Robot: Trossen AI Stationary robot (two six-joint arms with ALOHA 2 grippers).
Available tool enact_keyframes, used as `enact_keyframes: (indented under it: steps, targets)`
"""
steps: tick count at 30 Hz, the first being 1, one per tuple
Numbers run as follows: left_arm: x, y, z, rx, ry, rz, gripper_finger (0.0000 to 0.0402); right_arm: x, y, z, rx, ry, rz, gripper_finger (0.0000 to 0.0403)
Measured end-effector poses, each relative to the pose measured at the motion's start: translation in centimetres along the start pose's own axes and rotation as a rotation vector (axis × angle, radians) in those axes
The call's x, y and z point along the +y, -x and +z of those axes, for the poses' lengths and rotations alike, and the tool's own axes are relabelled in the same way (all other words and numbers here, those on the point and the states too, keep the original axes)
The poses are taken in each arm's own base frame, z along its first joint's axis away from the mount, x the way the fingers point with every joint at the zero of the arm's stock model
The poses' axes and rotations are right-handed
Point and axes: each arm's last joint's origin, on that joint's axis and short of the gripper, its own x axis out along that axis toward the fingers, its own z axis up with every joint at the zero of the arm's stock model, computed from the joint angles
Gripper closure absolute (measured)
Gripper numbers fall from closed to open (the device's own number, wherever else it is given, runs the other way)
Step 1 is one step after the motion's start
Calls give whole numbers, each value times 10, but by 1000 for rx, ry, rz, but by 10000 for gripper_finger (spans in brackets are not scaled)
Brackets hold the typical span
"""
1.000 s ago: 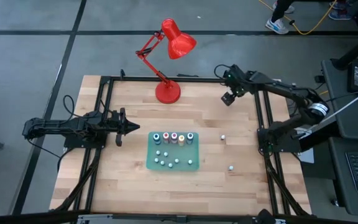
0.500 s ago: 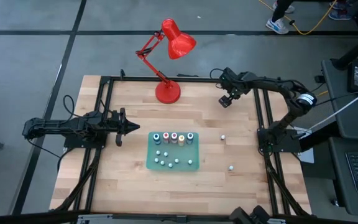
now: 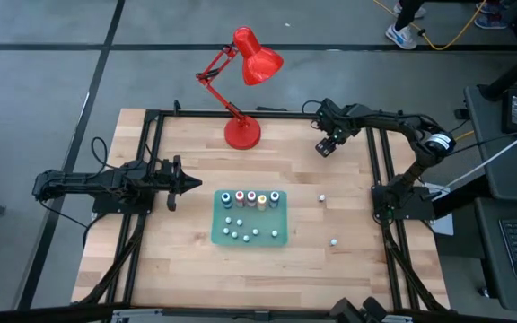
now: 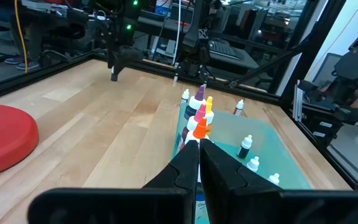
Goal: Pick & Place food coloring
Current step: Put the small black bottle into the green bin
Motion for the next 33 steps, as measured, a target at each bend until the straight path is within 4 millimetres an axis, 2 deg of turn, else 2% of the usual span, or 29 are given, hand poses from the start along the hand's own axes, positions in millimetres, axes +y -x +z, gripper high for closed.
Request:
enact_keyframes:
  steps: [6,16,21,27,33]
  targets:
    - [0,0,0,0,0,0,389,0,0,-2,16,22,13,223]
    - [0,0,0,0,0,0,391,1,-5,-2,46,29,12,226]
    - [0,0,0,0,0,0,389,2,-14,-4,97,45,13,245]
    - [0,0,0,0,0,0,393,2,-15,-3,92,60,13,270]
    - [0,0,0,0,0,0,394,2,-15,-2,86,82,14,276]
